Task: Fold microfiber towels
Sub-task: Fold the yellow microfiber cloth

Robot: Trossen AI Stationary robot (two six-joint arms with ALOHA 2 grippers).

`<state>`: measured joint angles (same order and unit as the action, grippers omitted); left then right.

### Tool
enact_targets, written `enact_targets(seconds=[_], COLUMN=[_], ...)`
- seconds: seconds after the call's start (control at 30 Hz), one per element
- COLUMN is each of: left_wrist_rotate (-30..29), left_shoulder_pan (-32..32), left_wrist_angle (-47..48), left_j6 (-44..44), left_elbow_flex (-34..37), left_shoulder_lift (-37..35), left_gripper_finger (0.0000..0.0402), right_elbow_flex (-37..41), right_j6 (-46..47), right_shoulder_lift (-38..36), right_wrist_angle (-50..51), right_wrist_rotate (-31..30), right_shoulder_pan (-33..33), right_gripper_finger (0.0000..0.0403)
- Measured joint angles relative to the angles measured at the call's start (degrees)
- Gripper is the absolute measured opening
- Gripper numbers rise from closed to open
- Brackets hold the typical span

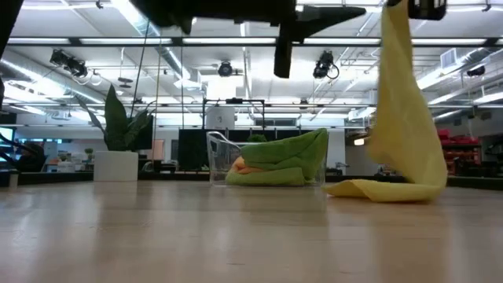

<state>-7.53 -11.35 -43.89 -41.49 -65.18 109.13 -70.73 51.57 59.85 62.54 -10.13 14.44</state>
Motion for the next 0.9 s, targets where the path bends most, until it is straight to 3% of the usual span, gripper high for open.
enact_targets(seconds=[0.23,0.4,0.53,0.67,0.9], left_wrist_rotate=[-12.1,-19.2,-22.5,-18.8,-1.5], left_shoulder_pan=[-2.8,-2.6,0.3,5.6,13.4], left_wrist_angle=[23.8,27.7,30.8,36.4,36.8], left_j6=[4.6,3.2,0.9,0.4,6.4], left_elbow_flex=[-10.3,-11.2,-11.2,-11.2,-11.1], left_shoulder_lift=[0.0,0.0,0.0,0.1,0.8], left_gripper_finger=[0.0095,0.0089,0.0093,0.01,0.0116], right_elbow_flex=[0.0,0.0,0.0,0.0,0.0], right_j6=[-14.5,-18.8,-18.8,-18.8,-18.6], right_shoulder_lift=[1.3,-0.6,-2.0,-2.6,-2.6], right_wrist_angle=[-1.5,-2.7,0.4,1.4,1.4], right_wrist_rotate=[8.5,12.9,13.9,14.1,15.1], right_shoulder_pan=[-10.1,-14.9,-14.6,-13.4,-11.7], right_gripper_finger=[0.0,0.0,0.0,0.0,0.0])
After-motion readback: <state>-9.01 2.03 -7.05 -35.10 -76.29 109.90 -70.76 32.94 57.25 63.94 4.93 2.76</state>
